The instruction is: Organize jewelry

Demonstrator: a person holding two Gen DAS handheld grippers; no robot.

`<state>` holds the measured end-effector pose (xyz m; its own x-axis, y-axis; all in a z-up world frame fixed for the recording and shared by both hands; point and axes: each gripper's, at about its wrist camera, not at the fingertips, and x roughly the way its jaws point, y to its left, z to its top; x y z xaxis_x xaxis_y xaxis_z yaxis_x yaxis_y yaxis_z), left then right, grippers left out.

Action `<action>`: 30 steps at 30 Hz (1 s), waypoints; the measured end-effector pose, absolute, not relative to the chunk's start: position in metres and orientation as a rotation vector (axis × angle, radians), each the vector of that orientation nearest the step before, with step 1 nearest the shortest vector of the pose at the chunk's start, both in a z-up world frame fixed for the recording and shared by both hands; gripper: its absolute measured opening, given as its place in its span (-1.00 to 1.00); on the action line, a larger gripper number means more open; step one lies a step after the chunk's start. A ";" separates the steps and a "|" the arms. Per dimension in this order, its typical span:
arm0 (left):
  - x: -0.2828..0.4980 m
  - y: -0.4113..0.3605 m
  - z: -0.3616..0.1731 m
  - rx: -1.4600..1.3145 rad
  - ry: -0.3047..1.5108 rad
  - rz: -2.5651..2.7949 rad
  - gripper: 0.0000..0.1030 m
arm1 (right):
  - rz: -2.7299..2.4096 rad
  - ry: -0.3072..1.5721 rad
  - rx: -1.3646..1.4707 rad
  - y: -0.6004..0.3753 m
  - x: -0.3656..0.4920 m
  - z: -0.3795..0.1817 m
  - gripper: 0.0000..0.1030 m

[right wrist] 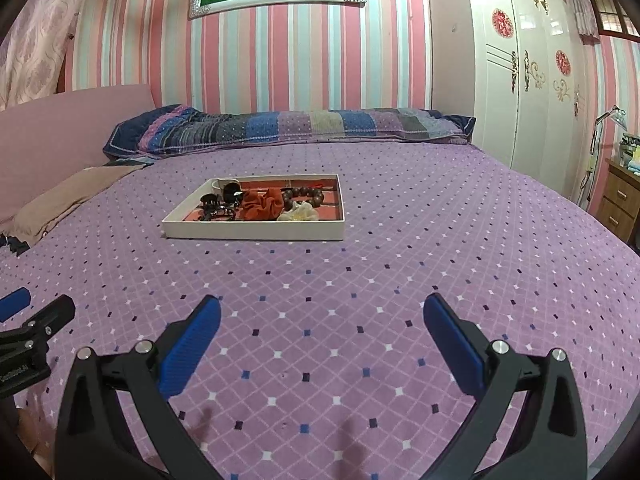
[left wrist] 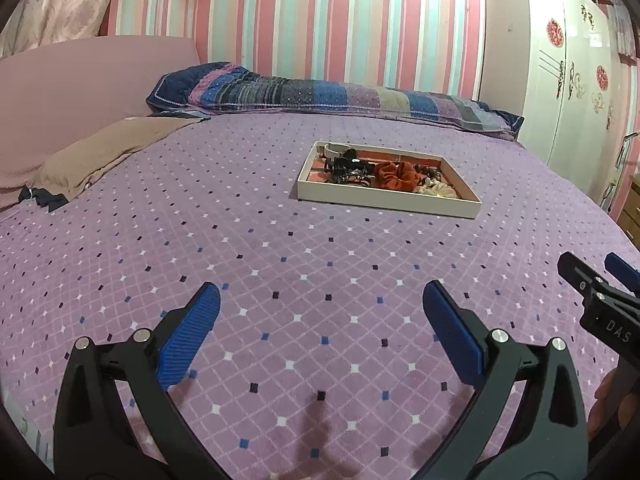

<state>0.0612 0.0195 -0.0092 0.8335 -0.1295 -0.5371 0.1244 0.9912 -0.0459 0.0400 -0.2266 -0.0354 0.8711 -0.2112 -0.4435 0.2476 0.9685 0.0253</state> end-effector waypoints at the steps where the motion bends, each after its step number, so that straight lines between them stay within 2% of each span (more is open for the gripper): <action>1: 0.060 0.020 -0.009 -0.008 0.568 -0.133 0.90 | -0.242 0.453 0.081 -0.227 0.039 -0.035 0.92; 30: 0.057 0.013 0.002 0.002 0.552 -0.147 0.90 | -0.254 0.450 0.081 -0.232 0.037 -0.028 0.92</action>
